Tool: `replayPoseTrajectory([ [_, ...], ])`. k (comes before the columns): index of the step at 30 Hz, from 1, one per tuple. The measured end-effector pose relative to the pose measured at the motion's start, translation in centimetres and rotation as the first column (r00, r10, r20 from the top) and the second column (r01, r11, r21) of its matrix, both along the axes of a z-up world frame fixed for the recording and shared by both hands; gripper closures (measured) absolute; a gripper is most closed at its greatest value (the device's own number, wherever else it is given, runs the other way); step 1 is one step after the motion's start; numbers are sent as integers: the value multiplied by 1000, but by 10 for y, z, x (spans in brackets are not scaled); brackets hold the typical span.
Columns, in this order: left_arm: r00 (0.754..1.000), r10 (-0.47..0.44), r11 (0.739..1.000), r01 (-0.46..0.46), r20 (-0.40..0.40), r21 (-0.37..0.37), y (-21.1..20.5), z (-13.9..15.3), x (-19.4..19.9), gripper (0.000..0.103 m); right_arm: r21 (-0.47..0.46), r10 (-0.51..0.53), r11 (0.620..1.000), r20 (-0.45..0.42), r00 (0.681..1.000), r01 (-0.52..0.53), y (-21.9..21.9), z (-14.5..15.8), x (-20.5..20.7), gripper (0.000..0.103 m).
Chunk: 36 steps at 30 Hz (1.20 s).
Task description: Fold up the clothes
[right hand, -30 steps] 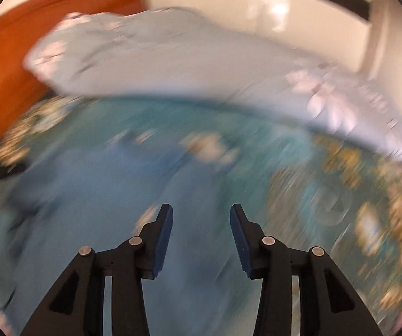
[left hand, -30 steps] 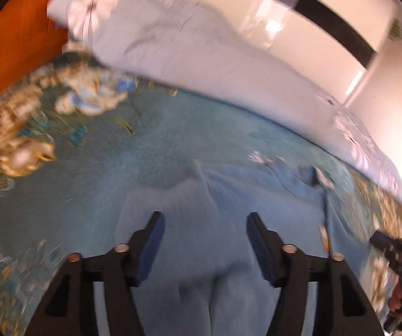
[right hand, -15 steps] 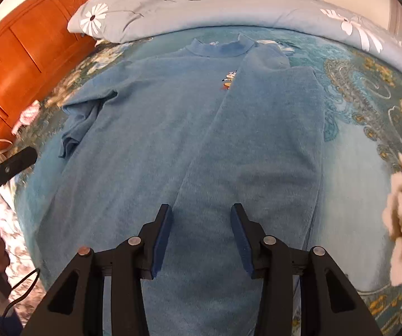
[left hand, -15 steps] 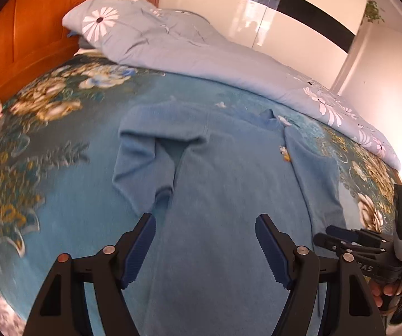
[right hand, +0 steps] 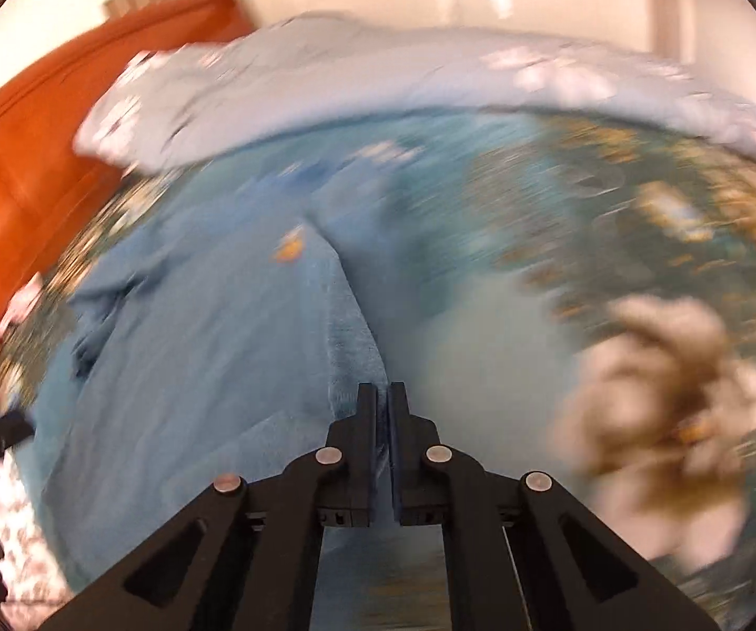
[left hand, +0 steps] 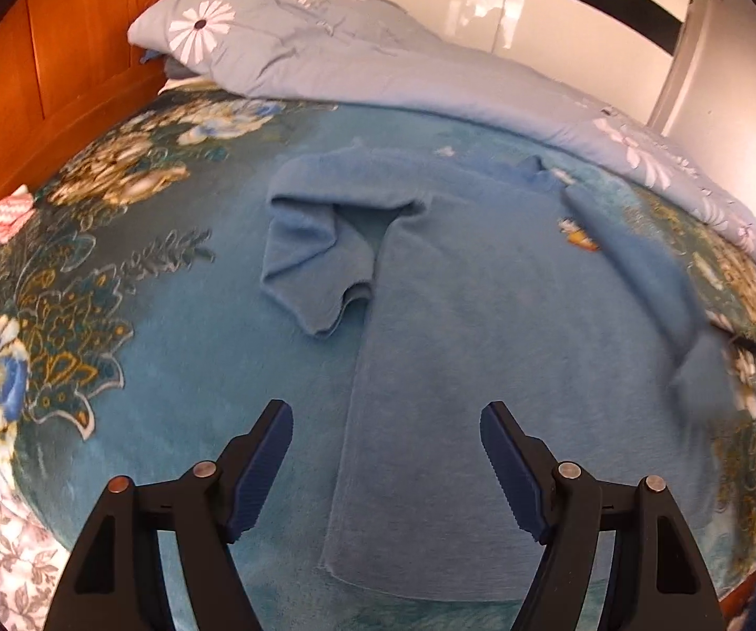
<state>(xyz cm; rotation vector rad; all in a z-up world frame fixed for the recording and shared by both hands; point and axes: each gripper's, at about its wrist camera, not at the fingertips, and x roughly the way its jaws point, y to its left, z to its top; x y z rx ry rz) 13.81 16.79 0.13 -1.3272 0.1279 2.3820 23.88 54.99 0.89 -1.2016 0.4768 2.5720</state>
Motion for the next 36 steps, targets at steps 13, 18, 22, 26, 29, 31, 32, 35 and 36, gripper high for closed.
replayPoseTrajectory([
  [13, 982, 181, 982, -183, 48, 37, -36, -19, -60, 26, 258, -451, 861, -7, 892, 438, 115, 15, 1, 94],
  [18, 977, 209, 977, -211, 51, 41, -43, -30, -108, 26, 317, -439, 836, -103, 893, 448, 78, 31, 9, 52],
  [22, 965, 254, 967, -255, 72, 2, -37, -49, -136, 26, 320, -349, 861, -193, 917, 395, 37, 52, 20, 40],
  [26, 973, 229, 973, -229, 34, 9, -23, -46, -135, 28, 257, -319, 897, -186, 929, 359, 19, 55, 17, 40],
  [29, 982, 187, 981, -187, -7, -43, -8, -48, -126, 55, 129, -312, 935, -140, 940, 330, 14, 43, 8, 40],
  [31, 987, 158, 987, -158, -10, -27, -5, -49, -123, 80, 49, -307, 948, -113, 945, 314, 9, 34, 3, 40],
  [32, 989, 146, 989, -146, -10, -13, -5, -48, -122, 98, 39, -306, 950, -108, 946, 311, 4, 32, 2, 40],
  [35, 988, 139, 990, -141, -67, -24, -3, -38, -121, 97, 31, -289, 956, -89, 953, 293, -5, 20, 0, 40],
  [36, 985, 130, 990, -135, -109, -41, -3, -33, -121, 97, 19, -289, 956, -76, 954, 292, -5, 16, 1, 40],
])
